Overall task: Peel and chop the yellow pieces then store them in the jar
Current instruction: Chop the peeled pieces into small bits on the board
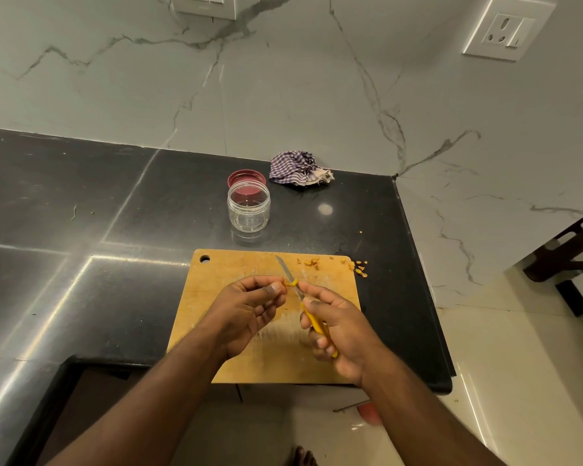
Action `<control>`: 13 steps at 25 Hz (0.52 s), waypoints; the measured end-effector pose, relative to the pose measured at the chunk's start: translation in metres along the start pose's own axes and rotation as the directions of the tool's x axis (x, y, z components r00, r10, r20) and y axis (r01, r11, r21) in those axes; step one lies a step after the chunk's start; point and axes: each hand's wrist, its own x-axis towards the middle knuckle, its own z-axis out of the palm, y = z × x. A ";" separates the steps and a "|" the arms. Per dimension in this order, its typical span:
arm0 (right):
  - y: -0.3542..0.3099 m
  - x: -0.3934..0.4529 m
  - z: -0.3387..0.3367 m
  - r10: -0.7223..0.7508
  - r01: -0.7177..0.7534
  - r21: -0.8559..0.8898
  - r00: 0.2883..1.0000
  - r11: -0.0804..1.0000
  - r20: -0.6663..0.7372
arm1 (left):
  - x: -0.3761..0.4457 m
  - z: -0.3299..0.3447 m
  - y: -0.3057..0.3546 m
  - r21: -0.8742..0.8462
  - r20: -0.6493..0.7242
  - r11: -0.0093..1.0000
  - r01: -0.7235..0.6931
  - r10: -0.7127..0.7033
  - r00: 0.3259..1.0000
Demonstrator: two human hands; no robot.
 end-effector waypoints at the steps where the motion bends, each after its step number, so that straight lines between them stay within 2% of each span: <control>1: 0.001 0.002 -0.003 -0.034 0.028 -0.103 0.998 0.994 -0.055 | 0.002 0.001 0.001 0.077 -0.025 0.997 -0.013 0.015 1.000; 4: 0.006 0.009 -0.006 -0.164 0.094 -0.366 0.973 0.926 -0.165 | 0.008 0.008 0.000 0.302 -0.080 0.952 -0.054 0.082 0.993; 7: 0.008 0.010 -0.004 -0.190 0.104 -0.430 0.968 0.897 -0.163 | 0.014 0.014 -0.003 0.446 -0.058 0.891 -0.083 0.121 0.991; 9: 0.009 0.009 -0.003 -0.166 0.095 -0.385 0.974 0.918 -0.157 | 0.015 0.015 -0.004 0.425 -0.026 0.904 -0.057 0.075 0.997; 11: 0.009 0.009 -0.003 -0.145 0.083 -0.348 0.977 0.934 -0.154 | 0.013 0.016 -0.004 0.301 0.019 0.954 -0.001 -0.005 1.000; 13: 0.009 0.007 -0.004 -0.150 0.087 -0.351 0.976 0.932 -0.157 | 0.012 0.016 -0.004 0.259 0.020 0.966 0.009 -0.015 1.000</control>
